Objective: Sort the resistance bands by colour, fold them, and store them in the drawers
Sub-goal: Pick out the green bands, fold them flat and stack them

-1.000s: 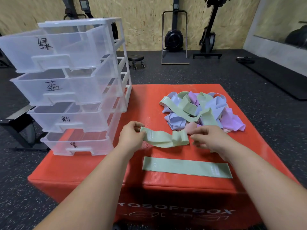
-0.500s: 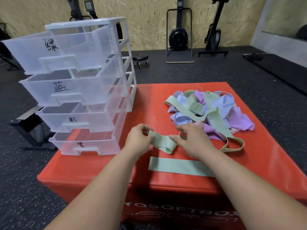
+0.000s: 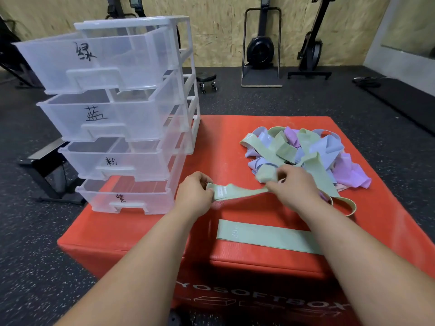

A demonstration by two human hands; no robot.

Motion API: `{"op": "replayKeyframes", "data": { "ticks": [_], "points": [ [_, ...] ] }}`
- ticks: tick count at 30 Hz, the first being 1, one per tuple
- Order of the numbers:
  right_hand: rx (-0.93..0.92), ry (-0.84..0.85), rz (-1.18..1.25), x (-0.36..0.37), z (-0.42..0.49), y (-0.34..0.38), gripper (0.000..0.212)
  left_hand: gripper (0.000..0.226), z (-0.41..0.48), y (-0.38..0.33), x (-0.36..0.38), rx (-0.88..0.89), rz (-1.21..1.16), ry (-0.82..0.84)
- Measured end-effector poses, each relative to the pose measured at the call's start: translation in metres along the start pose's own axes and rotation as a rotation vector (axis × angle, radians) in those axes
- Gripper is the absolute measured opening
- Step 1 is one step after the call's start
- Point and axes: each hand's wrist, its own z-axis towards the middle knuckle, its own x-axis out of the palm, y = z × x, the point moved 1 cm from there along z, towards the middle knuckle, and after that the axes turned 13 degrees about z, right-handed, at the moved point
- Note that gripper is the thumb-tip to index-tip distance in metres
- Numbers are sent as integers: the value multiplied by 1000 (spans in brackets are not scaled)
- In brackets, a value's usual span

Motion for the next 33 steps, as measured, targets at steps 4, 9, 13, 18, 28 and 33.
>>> {"op": "replayKeyframes", "data": {
  "ticks": [4, 9, 13, 18, 28, 33],
  "points": [
    [170, 92, 655, -36, -3, -1, 37, 21, -1, -6, 1, -22, 52, -23],
    [208, 40, 649, -58, -18, -12, 19, 22, -5, -12, 6, -10, 83, -30],
    [160, -103, 500, -66, -21, -31, 53, 17, -11, -26, 9, -12, 33, -31],
    [61, -219, 183, -75, -23, -39, 28, 16, -20, -37, 19, 16, 7, -9],
    [-5, -199, 56, -85, -18, -51, 31, 18, -19, -34, 16, -8, 10, 26],
    [-33, -52, -88, -82, -9, -55, 52, 18, -15, -30, 15, -28, 1, 26]
  ]
}}
